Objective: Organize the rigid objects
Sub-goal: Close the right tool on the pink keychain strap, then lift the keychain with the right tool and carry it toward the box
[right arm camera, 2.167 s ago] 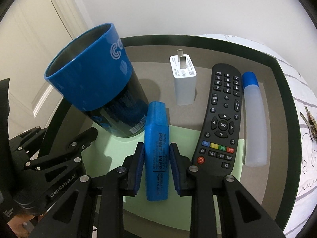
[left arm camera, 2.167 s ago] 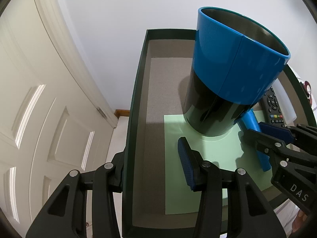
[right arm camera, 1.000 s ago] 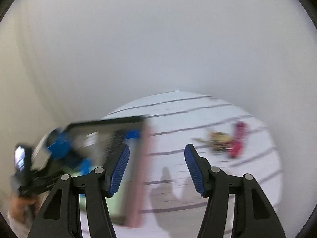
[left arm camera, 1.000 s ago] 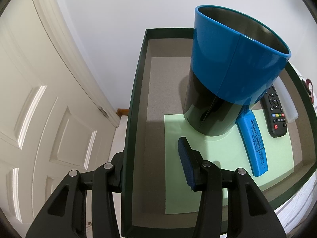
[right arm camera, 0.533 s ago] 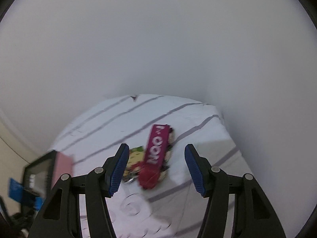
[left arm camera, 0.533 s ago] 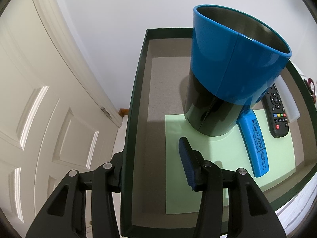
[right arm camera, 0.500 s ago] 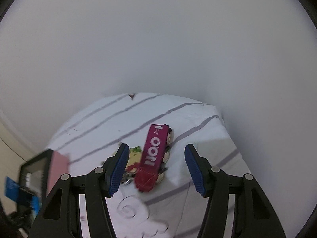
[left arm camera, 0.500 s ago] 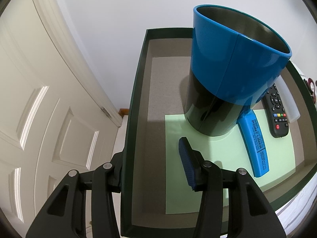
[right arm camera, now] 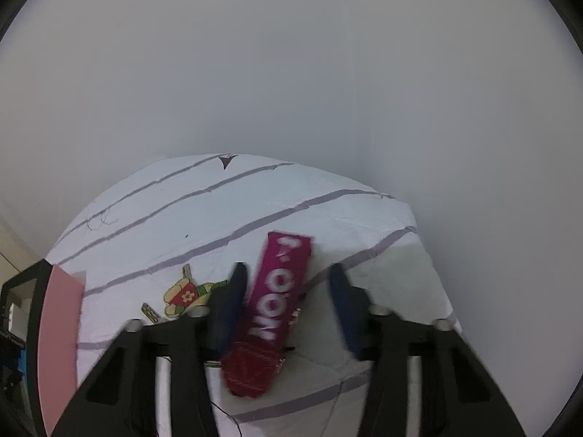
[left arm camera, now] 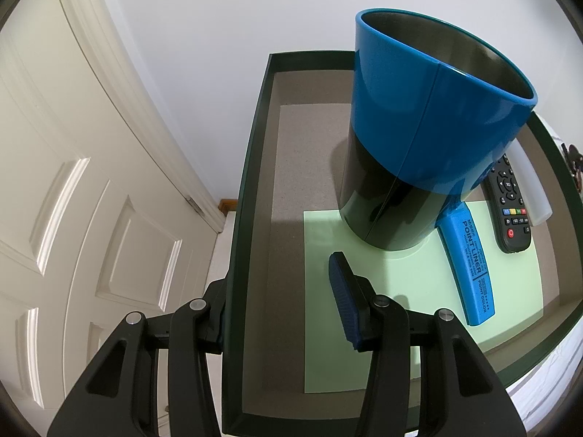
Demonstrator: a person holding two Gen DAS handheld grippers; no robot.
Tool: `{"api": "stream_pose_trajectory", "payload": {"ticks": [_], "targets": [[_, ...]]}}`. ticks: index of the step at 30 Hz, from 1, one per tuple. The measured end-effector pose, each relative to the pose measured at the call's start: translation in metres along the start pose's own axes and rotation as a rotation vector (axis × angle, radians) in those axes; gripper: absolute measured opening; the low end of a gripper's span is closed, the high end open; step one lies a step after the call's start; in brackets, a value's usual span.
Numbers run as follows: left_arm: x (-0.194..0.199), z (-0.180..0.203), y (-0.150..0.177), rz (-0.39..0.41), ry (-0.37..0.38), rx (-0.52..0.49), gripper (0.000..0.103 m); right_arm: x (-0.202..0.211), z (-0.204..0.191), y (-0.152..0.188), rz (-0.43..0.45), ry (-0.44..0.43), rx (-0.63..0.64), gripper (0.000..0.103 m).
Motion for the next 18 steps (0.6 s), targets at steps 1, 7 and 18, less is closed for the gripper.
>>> {"api": "stream_pose_trajectory", "payload": {"ticks": [1,7,18], "targets": [[0.000,0.000,0.000,0.000,0.000,0.000,0.047,0.000,-0.001,0.000,0.002,-0.007,0.005,0.033],[0.000,0.000,0.000,0.000,-0.001,0.000,0.047,0.017,-0.008,0.000,0.058,-0.019,0.039,0.026],[-0.001,0.000,-0.001,-0.001,-0.001,0.000,0.047,0.054,-0.034,-0.006,0.167,-0.149,0.068,0.007]]}}
Point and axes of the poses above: each gripper's, at about its wrist camera, not at the fingertips, and x roughly against the way its jaws point, z to its right, y to its underside, the point moved 7 cm from there along -x, roughly the way its jaws point, and after that the axes turned 5 degrees about -x, right-handed, at the moved point
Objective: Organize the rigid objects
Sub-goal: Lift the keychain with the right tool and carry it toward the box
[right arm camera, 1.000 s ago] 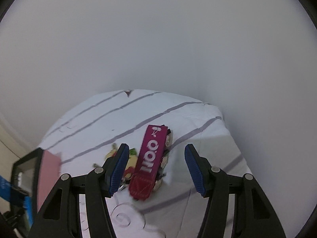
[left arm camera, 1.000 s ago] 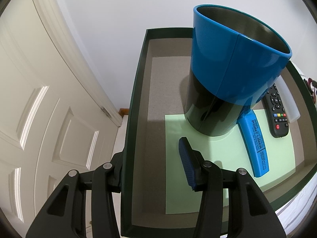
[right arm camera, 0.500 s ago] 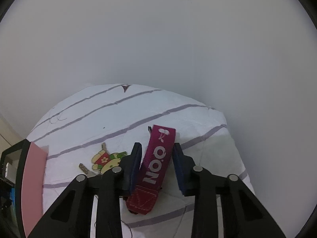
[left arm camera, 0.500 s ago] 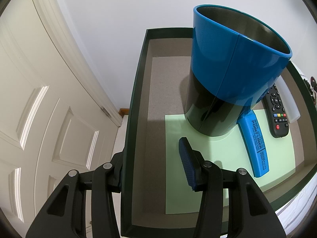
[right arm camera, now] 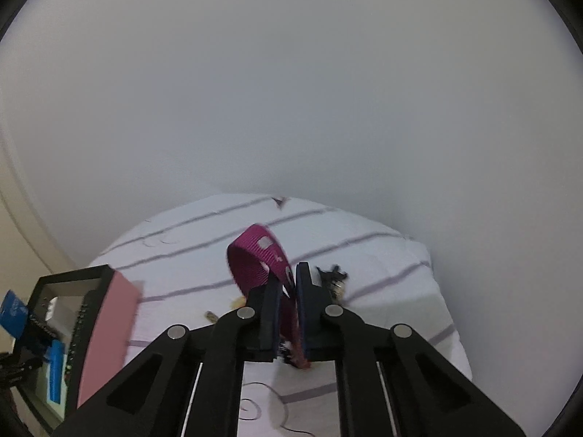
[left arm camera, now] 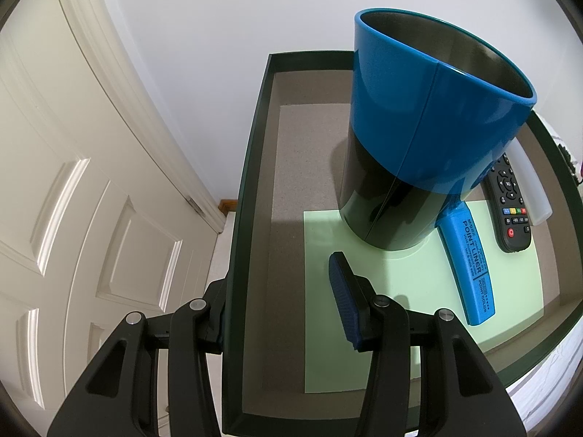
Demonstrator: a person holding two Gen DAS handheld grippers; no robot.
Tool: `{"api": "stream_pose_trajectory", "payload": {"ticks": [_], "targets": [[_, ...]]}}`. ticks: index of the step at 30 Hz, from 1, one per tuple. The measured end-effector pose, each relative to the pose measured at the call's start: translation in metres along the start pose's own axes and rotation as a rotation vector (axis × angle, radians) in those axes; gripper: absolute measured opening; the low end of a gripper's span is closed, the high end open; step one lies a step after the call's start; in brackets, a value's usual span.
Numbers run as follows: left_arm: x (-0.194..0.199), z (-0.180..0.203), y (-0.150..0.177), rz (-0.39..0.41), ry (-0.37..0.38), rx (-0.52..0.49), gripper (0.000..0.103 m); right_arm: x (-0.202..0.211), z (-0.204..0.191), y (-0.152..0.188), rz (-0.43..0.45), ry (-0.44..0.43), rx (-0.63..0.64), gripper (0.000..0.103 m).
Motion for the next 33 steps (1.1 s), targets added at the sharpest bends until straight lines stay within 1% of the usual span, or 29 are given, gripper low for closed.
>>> {"api": "stream_pose_trajectory", "payload": {"ticks": [6,8,13,22,33], "targets": [[0.000,-0.001,0.000,0.000,0.001,0.000,0.047,0.017,-0.027,-0.005,0.090,-0.050,0.057,0.006],[0.000,-0.001,0.000,0.000,0.001,0.000,0.047,0.024,-0.032,-0.007,0.108,-0.057,0.062,0.006],[0.000,-0.001,0.001,0.003,0.000,-0.004,0.047,0.043,-0.049,-0.014,0.183,-0.106,0.060,0.006],[0.001,0.001,0.000,0.001,0.000,-0.005,0.047,0.063,-0.066,-0.031,0.231,-0.191,0.031,0.006],[0.001,0.001,0.001,0.006,0.003,-0.002,0.047,0.082,-0.096,-0.051,0.272,-0.242,0.049,0.006]]}}
Point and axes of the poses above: each gripper's, at about its wrist camera, not at the fingertips, and x roughly against the way its jaws point, z to its right, y to its underside, the point moved 7 cm from there along -x, roughly the way its jaws point, and after that the axes turned 5 degrees about -x, right-handed, at the moved point
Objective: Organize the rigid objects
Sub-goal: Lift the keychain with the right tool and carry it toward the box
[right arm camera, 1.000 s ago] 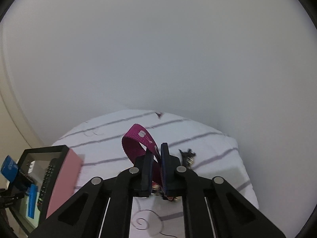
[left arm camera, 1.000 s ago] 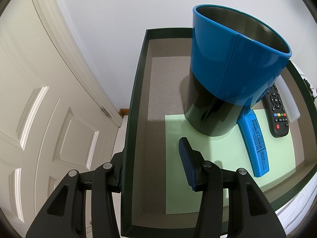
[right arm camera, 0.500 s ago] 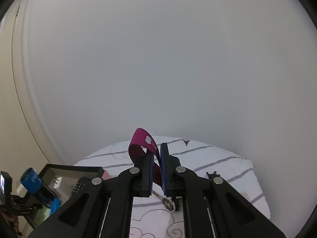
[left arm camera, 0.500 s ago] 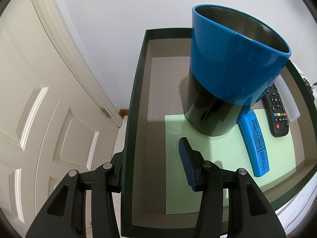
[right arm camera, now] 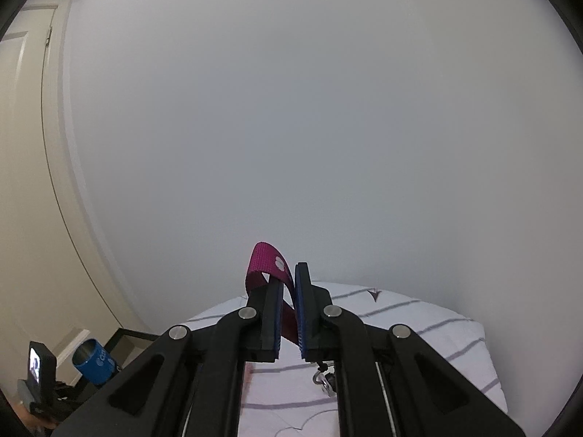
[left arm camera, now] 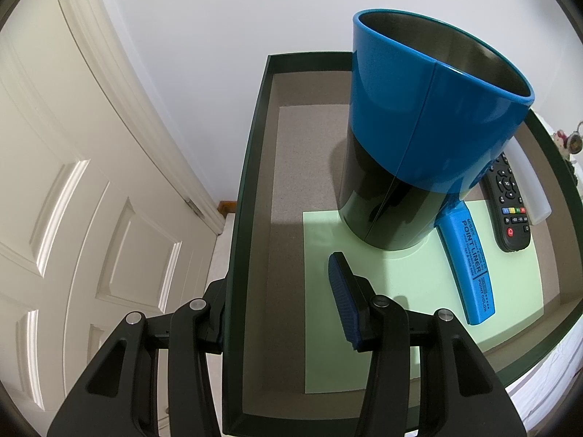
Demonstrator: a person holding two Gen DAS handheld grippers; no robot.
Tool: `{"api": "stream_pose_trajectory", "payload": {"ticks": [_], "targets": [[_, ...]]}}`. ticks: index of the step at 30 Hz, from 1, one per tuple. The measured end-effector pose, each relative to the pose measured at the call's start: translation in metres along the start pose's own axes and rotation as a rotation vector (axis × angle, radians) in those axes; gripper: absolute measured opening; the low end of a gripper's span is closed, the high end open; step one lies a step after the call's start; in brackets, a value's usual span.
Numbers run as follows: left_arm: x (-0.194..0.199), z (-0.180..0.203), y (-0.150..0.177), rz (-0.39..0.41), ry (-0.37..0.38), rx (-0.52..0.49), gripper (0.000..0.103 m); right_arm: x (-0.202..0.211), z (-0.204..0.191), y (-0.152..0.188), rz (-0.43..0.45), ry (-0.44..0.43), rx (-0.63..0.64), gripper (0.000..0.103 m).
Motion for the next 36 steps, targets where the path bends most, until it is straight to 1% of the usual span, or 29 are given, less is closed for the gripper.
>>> {"api": "stream_pose_trajectory", "payload": {"ticks": [8,15,19,24,28,36], "targets": [[0.000,0.000,0.000,-0.001,0.000,0.001,0.047,0.004,-0.018,-0.016,0.026,-0.027,0.020,0.006],[0.000,0.000,0.000,-0.001,-0.001,0.000,0.047,0.011,-0.035,-0.026,0.039,-0.069,0.037,0.006],[0.000,0.000,0.000,-0.001,-0.001,0.000,0.047,0.007,-0.047,-0.034,0.044,-0.102,0.050,0.006],[0.000,0.000,0.000,-0.002,-0.001,0.002,0.047,0.001,-0.070,-0.043,0.033,-0.148,0.075,0.006],[0.000,0.000,0.000,-0.001,-0.001,0.002,0.047,-0.008,-0.080,-0.045,0.022,-0.165,0.103,0.006],[0.000,0.000,0.000,-0.001,-0.001,0.004,0.047,-0.029,-0.114,-0.032,-0.040,-0.232,0.152,0.006]]}}
Point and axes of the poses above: each gripper's, at about its wrist camera, not at the fingertips, and x roughly against the way its jaws point, z to its right, y to its underside, the point moved 7 cm from there along -x, roughly the way its jaws point, and after that the axes turned 5 degrees about -x, right-handed, at the moved point
